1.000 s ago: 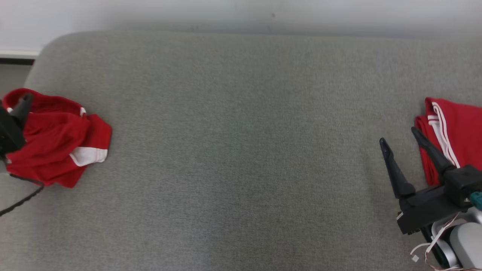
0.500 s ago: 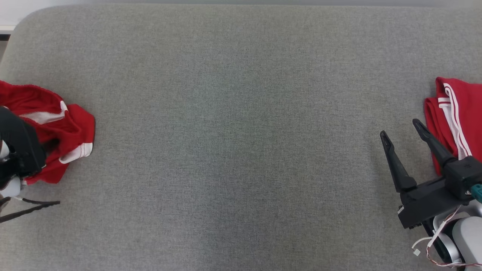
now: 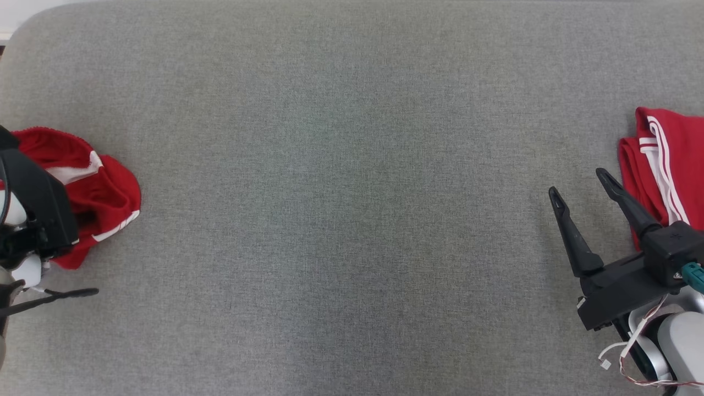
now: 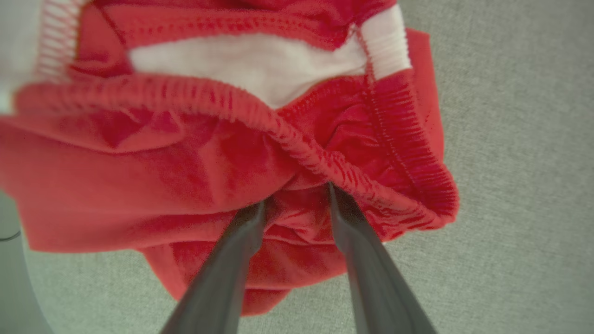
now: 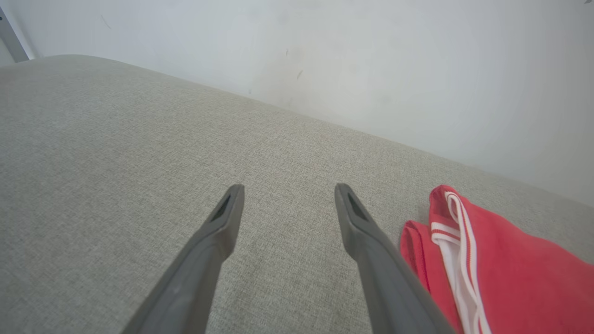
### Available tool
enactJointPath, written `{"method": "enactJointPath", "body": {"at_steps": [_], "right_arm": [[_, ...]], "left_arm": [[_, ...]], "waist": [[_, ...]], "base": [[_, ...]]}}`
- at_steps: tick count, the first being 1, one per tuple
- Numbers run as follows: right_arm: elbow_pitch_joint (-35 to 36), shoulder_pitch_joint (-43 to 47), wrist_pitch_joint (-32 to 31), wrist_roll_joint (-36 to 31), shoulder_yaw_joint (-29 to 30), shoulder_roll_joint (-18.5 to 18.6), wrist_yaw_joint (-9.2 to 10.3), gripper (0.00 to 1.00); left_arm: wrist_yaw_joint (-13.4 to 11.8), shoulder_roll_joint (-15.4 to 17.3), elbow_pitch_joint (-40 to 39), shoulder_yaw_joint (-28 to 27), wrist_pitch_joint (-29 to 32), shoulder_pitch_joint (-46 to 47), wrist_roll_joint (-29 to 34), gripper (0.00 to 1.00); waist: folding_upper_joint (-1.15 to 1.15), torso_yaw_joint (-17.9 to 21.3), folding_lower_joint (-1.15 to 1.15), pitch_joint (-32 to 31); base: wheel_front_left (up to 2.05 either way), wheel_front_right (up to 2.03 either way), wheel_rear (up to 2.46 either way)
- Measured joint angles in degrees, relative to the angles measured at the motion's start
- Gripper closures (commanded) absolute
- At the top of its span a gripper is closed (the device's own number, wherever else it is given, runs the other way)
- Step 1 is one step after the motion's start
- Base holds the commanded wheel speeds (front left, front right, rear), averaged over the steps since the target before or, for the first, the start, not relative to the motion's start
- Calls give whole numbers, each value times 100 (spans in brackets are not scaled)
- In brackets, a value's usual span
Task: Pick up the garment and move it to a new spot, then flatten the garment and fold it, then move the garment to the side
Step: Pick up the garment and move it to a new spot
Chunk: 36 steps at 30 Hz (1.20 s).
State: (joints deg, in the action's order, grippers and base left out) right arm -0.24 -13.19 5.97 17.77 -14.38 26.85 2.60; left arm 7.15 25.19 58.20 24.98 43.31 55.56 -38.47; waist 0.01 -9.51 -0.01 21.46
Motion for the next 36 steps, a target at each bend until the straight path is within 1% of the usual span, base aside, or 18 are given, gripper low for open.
{"method": "enactJointPath", "body": {"at_steps": [3, 6, 9, 12, 18, 20, 23, 29, 32, 33, 34, 36], "right_arm": [[-63, 0, 0, 0, 14, -2, 8, 0], [-134, -2, 8, 2, 15, -32, 25, 0], [-223, -12, 19, 23, 8, -92, 25, 0], [-345, -29, 68, 66, -14, -172, 15, 0], [-523, -66, 170, 178, -108, -361, -9, 0], [-546, -80, 187, 183, -127, -403, -10, 0], [-644, -131, 244, 198, -146, -459, -57, 0], [-731, -149, 338, 249, -136, -513, -68, 0], [-740, -151, 371, 260, -122, -515, -92, 0], [-745, -150, 396, 291, -107, -515, -92, 0], [-749, -151, 421, 300, -70, -514, -92, 0], [-758, -149, 444, 307, -60, -515, -92, 0]], "left_arm": [[0, 2, -113, 40, -114, 14, -155, 100], [0, -2, -399, 163, -300, 146, -212, 100], [0, -78, -749, 258, -463, 287, -371, 100], [0, -119, -1111, 542, -597, 289, -538, 100], [0, -46, -1946, 1071, -860, 277, -739, 100], [0, -46, -2093, 1143, -910, 263, -822, 100], [0, -24, -2515, 1396, -1022, 193, -1032, 100], [0, 13, -3357, 1894, -1217, -40, -1358, 100], [0, -49, -3724, 2173, -1316, -172, -1407, 100], [0, -115, -3808, 2240, -1361, -219, -1445, 100], [0, -256, -3973, 2403, -1424, -332, -1611, 100], [0, -407, -4100, 2550, -1473, -460, -1677, 100]], "waist": [[0, -10, 0, -34], [0, -27, 0, -99], [0, -47, 0, -195], [-1, -65, 0, -314], [-1, -55, 1, -590], [-1, -43, 1, -634], [-1, 17, 1, -755], [-1, 252, 1, -904], [-1, 386, 1, -951], [-1, 428, 2, -963], [-1, 506, 1, -983], [-1, 572, 1, -999]], "base": [[0, 0, 0], [0, 0, 0], [0, 0, 0], [0, 0, 0], [0, 0, 0], [0, 0, 0], [0, 0, 0], [0, 0, 0], [0, 0, 0], [0, 0, 0], [0, 0, 0], [0, 0, 0]]}}
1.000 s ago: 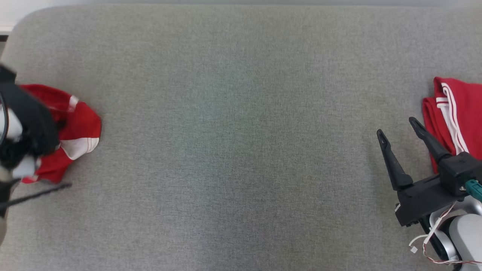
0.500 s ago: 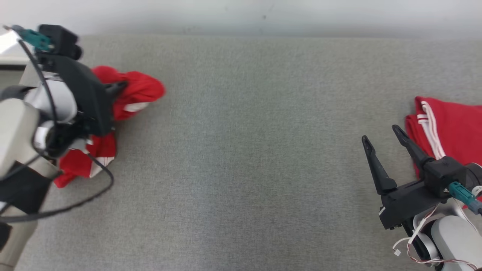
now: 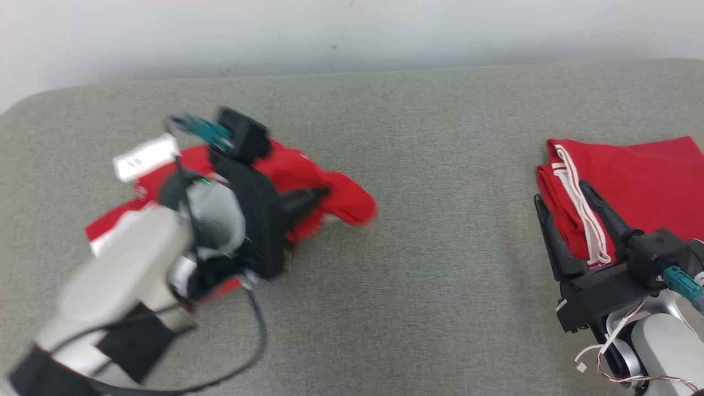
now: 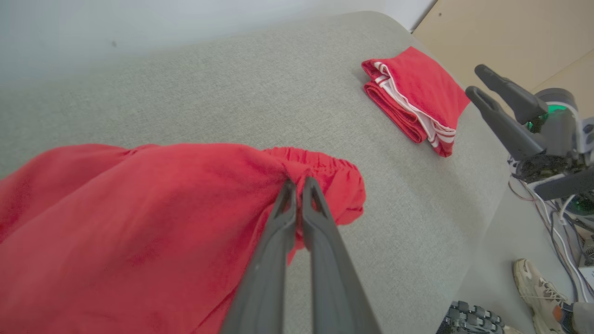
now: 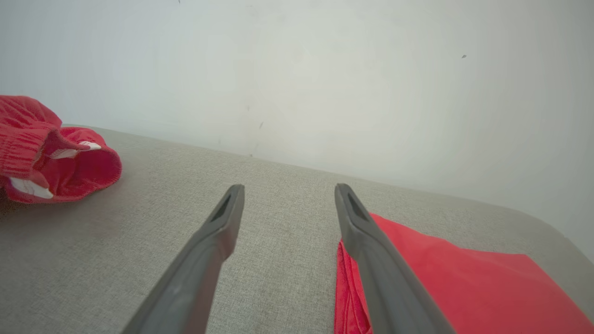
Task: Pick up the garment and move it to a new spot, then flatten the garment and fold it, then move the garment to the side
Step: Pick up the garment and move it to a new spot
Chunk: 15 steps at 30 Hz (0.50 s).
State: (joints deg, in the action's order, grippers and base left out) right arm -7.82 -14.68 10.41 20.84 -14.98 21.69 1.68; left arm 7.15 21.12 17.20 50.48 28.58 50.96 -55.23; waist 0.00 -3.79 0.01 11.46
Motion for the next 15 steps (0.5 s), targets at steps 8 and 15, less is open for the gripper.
{"method": "enactJointPath", "body": {"at_steps": [8, 15], "right_arm": [[-48, 9, 87, 33, 26, -22, 0, 0], [-88, 24, 129, 35, 59, -49, 8, 0]], "left_arm": [[0, -571, -73, 517, -297, -499, -83, 100], [0, -1009, -136, 1001, -454, -807, -188, 100]], "waist": [[0, 132, 0, -30], [0, 116, -1, -51]], "base": [[0, 0, 0], [0, 0, 0]]}}
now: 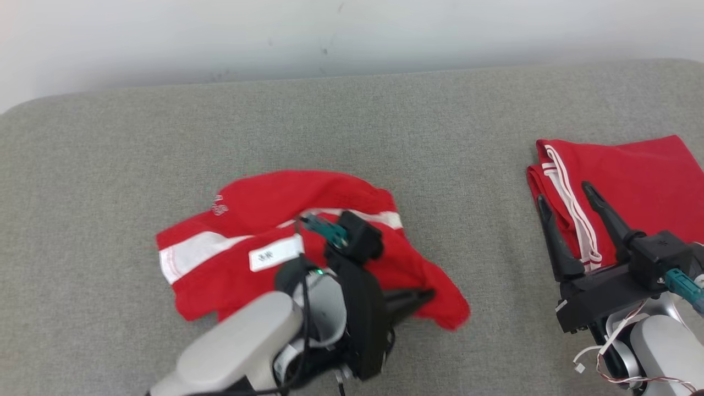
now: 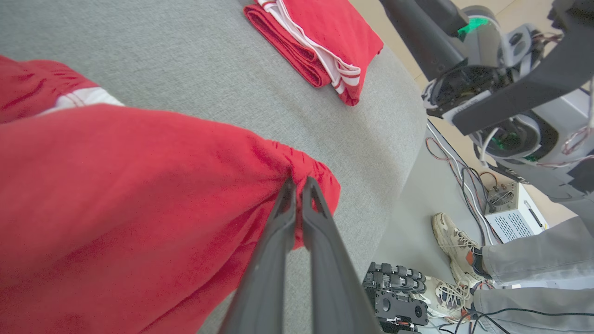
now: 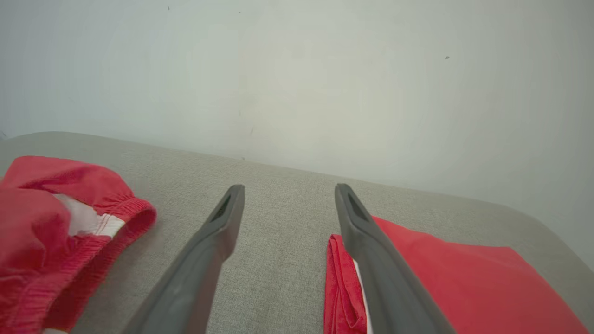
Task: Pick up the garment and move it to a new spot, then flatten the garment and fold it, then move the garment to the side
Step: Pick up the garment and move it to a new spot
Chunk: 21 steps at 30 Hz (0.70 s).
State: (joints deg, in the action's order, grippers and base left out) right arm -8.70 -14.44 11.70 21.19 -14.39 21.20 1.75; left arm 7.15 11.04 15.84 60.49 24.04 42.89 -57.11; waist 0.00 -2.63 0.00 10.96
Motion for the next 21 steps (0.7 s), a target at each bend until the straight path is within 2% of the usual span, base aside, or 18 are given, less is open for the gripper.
{"method": "enactJointPath", "body": {"at_steps": [9, 15, 16, 17, 18, 21], "right_arm": [[-114, -29, 24, 25, -110, -90, -78, 0], [-253, -82, 24, 64, -169, -145, -129, 0], [-282, -81, 23, 99, -170, -145, -138, 0], [-313, -80, 23, 135, -171, -146, -179, 0], [-352, -78, 22, 194, -171, -151, -202, 0], [-480, -36, -37, 354, -197, -183, -312, 0]], "left_arm": [[-1, -391, 554, 487, -187, -460, -91, 100], [0, -476, 875, 578, -367, -639, -125, 100], [-1, -514, 910, 566, -420, -639, -124, 38], [-1, -533, 940, 569, -466, -634, -116, 38], [-1, -537, 975, 575, -502, -629, -78, 0], [-1, -516, 1037, 564, -631, -623, -48, 0]], "waist": [[0, -73, 0, -57], [0, -80, 0, -152], [0, -89, 0, -170], [0, -98, 0, -189], [0, -108, 0, -208], [0, -143, 0, -276]], "base": [[0, 0, 0], [0, 0, 0], [0, 0, 0], [0, 0, 0], [0, 0, 0], [0, 0, 0]]}}
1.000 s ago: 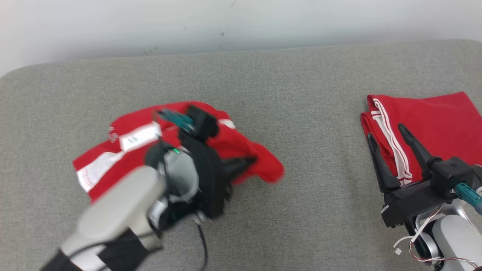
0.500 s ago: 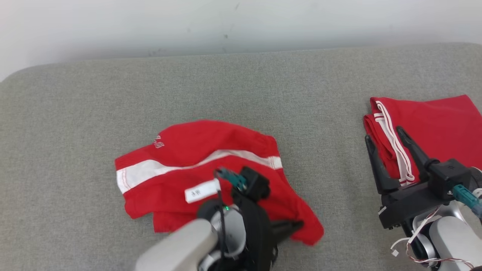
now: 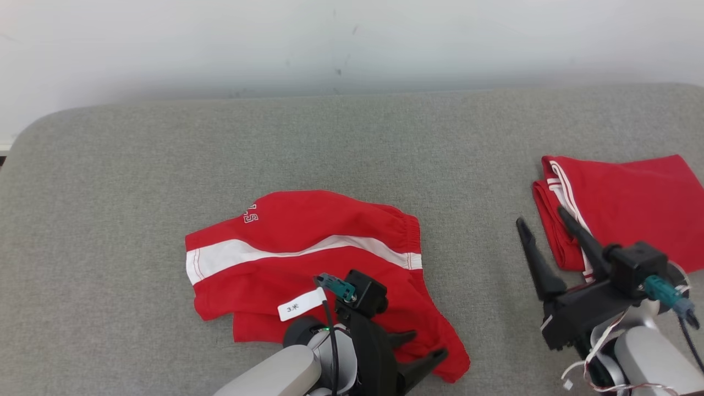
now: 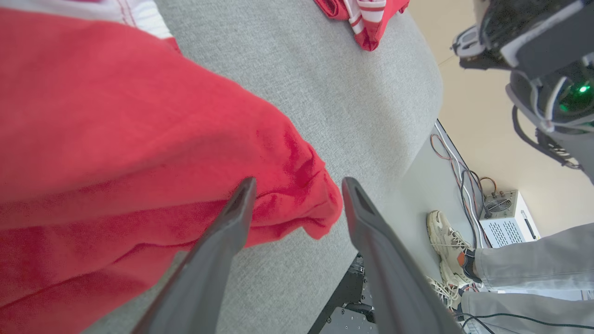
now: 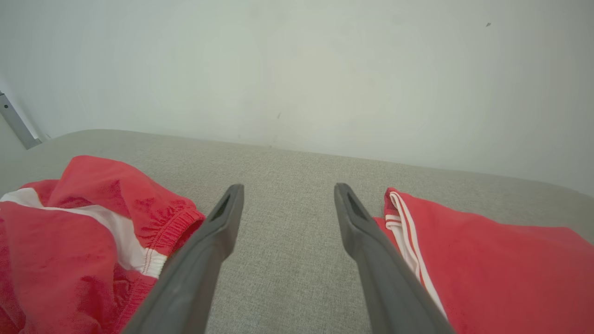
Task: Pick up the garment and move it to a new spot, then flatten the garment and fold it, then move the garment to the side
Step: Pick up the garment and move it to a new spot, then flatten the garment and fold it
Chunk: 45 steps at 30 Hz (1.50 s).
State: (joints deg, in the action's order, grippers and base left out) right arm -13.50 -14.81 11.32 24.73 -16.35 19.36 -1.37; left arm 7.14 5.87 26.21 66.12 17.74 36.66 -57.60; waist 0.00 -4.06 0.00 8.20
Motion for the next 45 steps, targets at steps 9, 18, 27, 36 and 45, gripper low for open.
{"method": "enactJointPath", "body": {"at_steps": [9, 18, 27, 36, 45], "right_arm": [[-339, 183, -266, 247, -143, -79, -202, 0], [-679, 255, -606, 368, -400, -241, -326, 0], [-1033, -111, -945, 555, -538, -352, -426, 0], [-1303, -248, -1194, 734, -541, -356, -478, 0], [-1597, -455, -1392, 905, -641, -483, -519, 0]], "left_arm": [[0, 211, -14, -165, -472, -65, 15, 0], [-837, 654, 48, -810, -1651, -94, 704, 0], [-1402, 1040, 26, -1289, -2849, -310, 1092, 0], [-1424, 1281, 164, -1618, -3147, -816, 1379, 0], [-1424, 1399, 450, -2789, -3207, -1437, 1594, 0]], "waist": [[0, -194, 1, -196], [0, -446, 0, -376], [0, -650, 0, -426], [1, -825, 0, -435], [0, -953, 0, -450]], "base": [[0, 0, 0], [0, 0, 0], [0, 0, 0], [0, 0, 0], [0, 0, 0]]}}
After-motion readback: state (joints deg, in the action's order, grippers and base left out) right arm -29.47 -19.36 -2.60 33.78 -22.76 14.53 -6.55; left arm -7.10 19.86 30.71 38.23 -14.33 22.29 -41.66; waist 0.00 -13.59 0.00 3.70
